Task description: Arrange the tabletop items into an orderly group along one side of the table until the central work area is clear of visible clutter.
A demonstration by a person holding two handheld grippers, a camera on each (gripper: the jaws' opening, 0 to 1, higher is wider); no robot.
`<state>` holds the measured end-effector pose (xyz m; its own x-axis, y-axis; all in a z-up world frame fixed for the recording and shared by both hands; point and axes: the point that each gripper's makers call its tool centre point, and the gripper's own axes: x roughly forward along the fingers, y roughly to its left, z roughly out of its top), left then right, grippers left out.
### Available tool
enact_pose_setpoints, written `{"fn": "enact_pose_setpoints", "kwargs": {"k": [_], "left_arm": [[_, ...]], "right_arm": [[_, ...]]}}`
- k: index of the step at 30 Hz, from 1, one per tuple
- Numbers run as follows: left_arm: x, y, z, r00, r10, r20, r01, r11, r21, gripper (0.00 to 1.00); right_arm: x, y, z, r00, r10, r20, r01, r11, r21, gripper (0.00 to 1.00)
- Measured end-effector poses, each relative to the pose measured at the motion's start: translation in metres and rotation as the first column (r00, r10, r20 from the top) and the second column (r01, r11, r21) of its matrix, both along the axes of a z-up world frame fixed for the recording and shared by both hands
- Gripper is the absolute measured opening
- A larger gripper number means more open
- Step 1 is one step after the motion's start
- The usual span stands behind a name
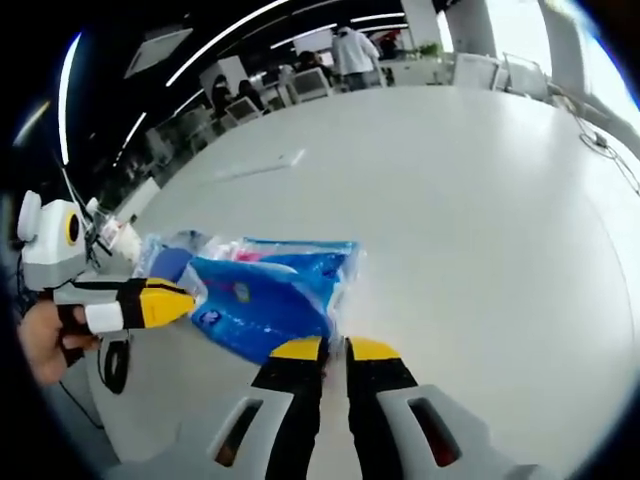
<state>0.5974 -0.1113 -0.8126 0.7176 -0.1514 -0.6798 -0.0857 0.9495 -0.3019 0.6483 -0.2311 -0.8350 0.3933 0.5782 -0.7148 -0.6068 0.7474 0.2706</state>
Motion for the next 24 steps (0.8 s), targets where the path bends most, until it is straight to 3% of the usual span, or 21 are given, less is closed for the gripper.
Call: {"fn": "enact_pose_setpoints", "kwargs": {"k": [6,9,13,18,24], "left_arm": [[-0.001,-0.003,0.005,1.0,-0.002,0.022,0.002,1.0,-0.001,0.15],[-0.001,-0.007,0.008,0.999,-0.009,0.042,0.011,0.999,-0.042,0.19],[0.0,-0.006,0.013,0.998,-0.005,0.058,0.008,0.999,-0.048,0.31],[0.005,-0.01,0.024,0.992,-0.027,0.121,0.032,0.998,-0.046,0.48],[0.003,-0.003,0.025,0.99,-0.037,0.133,0.033,0.999,0.031,0.71]], "right_arm": [[0.002,-0.002,0.0,1.0,-0.006,0.007,0.006,1.0,0.0,0.12],[0.001,-0.001,0.001,1.0,-0.006,-0.002,0.006,1.0,0.004,0.14],[0.003,-0.001,0.004,1.0,-0.005,0.015,0.005,1.0,0.0,0.19],[-0.001,0.002,0.007,1.0,-0.004,0.024,0.004,1.0,0.002,0.25],[0.0,0.001,0.009,0.997,-0.004,0.073,0.004,1.0,0.007,0.53]]}}
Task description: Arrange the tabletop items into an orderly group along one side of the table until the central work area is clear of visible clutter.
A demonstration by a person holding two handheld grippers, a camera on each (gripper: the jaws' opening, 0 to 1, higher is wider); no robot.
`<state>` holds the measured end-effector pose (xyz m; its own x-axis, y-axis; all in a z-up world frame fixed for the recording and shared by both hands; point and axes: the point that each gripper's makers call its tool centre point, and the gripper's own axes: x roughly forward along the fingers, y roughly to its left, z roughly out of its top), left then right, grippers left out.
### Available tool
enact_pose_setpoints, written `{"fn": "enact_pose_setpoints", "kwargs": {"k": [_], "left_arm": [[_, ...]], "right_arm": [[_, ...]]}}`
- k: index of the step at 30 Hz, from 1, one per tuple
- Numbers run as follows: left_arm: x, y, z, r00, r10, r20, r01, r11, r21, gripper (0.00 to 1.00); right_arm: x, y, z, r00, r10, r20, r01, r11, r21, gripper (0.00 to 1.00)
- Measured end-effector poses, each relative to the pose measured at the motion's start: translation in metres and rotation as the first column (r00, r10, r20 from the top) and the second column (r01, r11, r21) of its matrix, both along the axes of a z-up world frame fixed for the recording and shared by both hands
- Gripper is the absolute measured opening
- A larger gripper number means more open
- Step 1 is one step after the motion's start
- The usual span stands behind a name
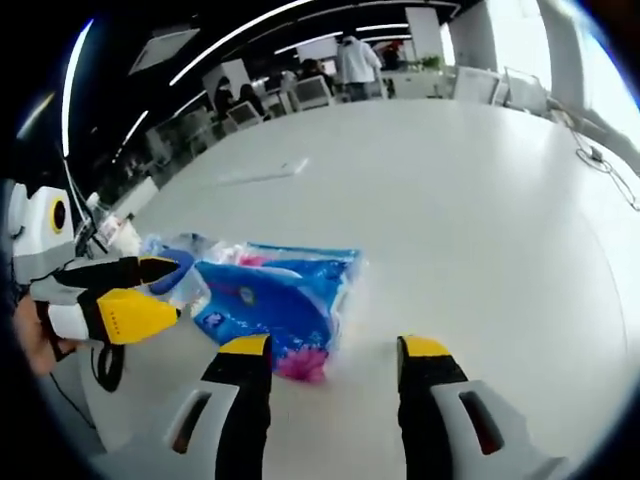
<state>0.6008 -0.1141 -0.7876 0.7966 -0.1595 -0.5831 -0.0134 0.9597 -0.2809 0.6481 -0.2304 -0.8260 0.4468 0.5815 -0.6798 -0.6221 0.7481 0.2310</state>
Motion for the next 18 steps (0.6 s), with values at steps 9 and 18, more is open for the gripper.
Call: {"fn": "enact_pose_setpoints", "kwargs": {"k": [9,18], "left_arm": [[-0.013,0.013,-0.003,1.0,0.006,-0.022,-0.006,0.999,0.031,0.8],[-0.022,0.014,0.001,1.0,0.008,-0.021,-0.007,1.0,0.015,0.77]], "right_arm": [[-0.003,-0.005,0.001,1.0,-0.01,0.014,0.01,1.0,-0.012,0.69],[-0.009,-0.007,0.004,1.0,-0.012,0.023,0.013,0.999,-0.03,0.68]]}}
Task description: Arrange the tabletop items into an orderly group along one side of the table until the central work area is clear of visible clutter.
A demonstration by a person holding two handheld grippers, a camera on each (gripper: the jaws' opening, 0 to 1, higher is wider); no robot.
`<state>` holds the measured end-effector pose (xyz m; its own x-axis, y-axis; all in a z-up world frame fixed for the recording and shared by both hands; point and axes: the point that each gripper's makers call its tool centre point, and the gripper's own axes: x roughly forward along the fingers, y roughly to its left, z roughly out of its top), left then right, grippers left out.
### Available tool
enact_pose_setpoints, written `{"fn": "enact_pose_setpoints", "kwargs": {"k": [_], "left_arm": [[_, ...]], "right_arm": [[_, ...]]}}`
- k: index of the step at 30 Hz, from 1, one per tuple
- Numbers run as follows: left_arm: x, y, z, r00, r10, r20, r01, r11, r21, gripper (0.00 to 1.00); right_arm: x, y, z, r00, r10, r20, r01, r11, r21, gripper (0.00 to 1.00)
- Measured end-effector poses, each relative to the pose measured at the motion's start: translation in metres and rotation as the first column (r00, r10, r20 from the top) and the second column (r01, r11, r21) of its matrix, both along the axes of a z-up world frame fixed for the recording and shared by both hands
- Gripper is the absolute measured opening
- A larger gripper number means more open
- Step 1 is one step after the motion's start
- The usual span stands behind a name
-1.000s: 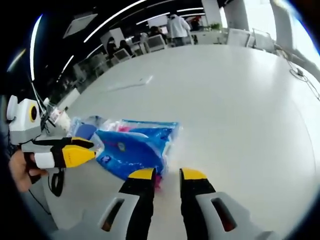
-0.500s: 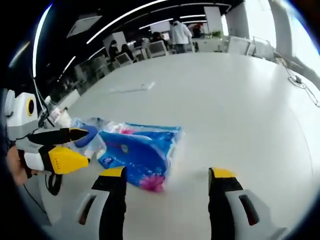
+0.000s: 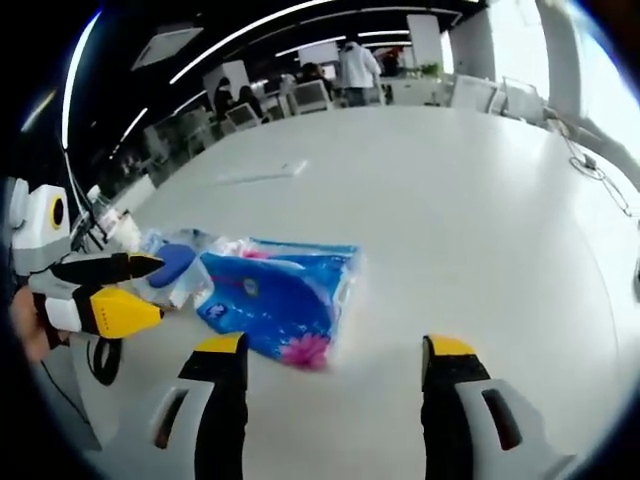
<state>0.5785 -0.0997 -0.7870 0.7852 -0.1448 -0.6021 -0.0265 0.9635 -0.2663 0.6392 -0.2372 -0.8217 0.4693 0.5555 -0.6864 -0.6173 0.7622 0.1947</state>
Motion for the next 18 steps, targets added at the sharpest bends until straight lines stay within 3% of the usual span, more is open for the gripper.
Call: {"fn": "enact_pose_setpoints", "kwargs": {"k": [18], "left_arm": [[-0.035,0.01,0.013,0.998,0.064,0.017,-0.064,0.998,-0.014,0.73]], "right_arm": [[-0.018,-0.001,0.011,0.999,0.039,0.02,-0.038,0.999,-0.009,0.68]]}}
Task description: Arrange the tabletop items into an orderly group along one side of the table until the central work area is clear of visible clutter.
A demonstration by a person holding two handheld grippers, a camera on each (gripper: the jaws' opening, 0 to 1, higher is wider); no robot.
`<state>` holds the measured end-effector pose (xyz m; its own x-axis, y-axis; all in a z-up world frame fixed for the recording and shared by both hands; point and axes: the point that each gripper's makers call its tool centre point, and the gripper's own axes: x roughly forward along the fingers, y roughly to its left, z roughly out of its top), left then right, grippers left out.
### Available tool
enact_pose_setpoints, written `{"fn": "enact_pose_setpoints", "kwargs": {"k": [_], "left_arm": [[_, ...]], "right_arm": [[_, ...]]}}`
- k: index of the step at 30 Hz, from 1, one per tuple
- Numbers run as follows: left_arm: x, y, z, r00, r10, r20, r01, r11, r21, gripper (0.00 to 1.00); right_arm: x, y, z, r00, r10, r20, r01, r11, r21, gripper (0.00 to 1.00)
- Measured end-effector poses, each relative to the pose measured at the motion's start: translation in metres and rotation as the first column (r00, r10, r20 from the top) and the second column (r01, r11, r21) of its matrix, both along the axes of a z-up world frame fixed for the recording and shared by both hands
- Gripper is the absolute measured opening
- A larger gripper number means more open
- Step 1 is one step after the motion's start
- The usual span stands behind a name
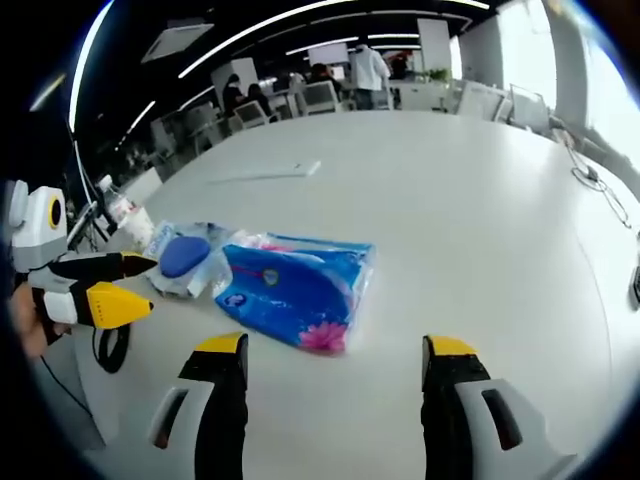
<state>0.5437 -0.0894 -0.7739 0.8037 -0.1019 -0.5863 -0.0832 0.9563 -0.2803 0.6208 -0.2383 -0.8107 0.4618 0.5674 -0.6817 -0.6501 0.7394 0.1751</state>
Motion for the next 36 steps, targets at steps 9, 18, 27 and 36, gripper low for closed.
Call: {"fn": "enact_pose_setpoints", "kwargs": {"k": [9,18,27,36], "left_arm": [[-0.029,0.01,0.006,0.999,0.036,0.006,-0.036,0.999,0.019,0.73],[-0.057,0.028,0.017,0.999,0.042,0.01,-0.042,0.998,0.042,0.72],[-0.098,0.063,0.022,0.999,0.046,-0.006,-0.045,0.997,0.069,0.72],[-0.129,0.103,0.022,0.997,0.082,-0.012,-0.081,0.993,0.082,0.71]], "right_arm": [[-0.012,-0.007,0.011,1.0,0.016,0.009,-0.016,1.0,0.018,0.68],[-0.029,-0.013,0.021,1.0,-0.001,0.012,0.0,0.999,0.035,0.68],[-0.048,-0.004,0.029,1.0,-0.028,0.013,0.027,0.999,0.046,0.67],[-0.061,0.01,0.033,1.0,-0.019,0.018,0.018,0.999,0.038,0.67]]}}
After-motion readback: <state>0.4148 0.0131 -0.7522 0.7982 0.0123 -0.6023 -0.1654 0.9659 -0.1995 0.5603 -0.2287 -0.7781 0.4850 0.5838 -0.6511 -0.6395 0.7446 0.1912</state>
